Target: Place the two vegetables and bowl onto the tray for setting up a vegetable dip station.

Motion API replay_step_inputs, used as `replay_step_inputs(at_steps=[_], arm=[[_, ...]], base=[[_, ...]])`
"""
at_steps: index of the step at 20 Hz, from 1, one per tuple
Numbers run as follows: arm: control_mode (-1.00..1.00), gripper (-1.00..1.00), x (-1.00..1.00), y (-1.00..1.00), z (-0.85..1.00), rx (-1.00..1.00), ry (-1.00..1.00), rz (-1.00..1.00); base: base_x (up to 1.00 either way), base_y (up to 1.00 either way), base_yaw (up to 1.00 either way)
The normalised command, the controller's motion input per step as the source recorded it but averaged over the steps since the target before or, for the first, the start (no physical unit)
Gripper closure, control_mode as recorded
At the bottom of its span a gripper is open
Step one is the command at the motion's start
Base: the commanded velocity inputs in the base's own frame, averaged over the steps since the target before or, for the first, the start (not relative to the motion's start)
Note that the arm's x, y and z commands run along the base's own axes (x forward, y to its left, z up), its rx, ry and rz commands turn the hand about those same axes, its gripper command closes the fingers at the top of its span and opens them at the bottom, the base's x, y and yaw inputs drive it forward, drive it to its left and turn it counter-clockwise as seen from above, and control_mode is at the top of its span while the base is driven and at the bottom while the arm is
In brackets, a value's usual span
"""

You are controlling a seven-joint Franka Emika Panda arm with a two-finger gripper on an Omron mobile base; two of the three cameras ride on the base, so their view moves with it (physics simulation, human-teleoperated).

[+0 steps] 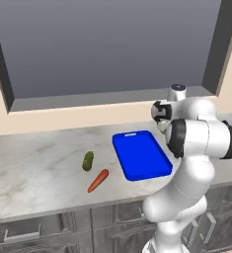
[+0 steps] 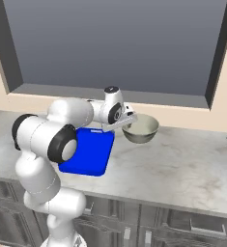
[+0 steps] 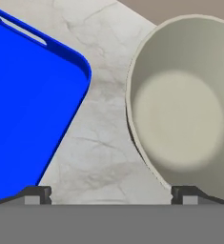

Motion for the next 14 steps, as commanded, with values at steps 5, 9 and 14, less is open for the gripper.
replay_step_inputs(at_steps=[5, 9, 14], arm=[[-1.0, -1.0, 0.22, -0.06, -0.15, 0.0, 0.0, 0.0], [-1.0, -1.0, 0.24, -0.06, -0.14, 0.0, 0.0, 0.0], [-1.0, -1.0, 0.23, -0.05, -0.15, 0.0, 0.0, 0.0]], base=[[0.0, 0.0, 0.0], [0.0, 0.0, 0.0], [0.0, 0.0, 0.0]])
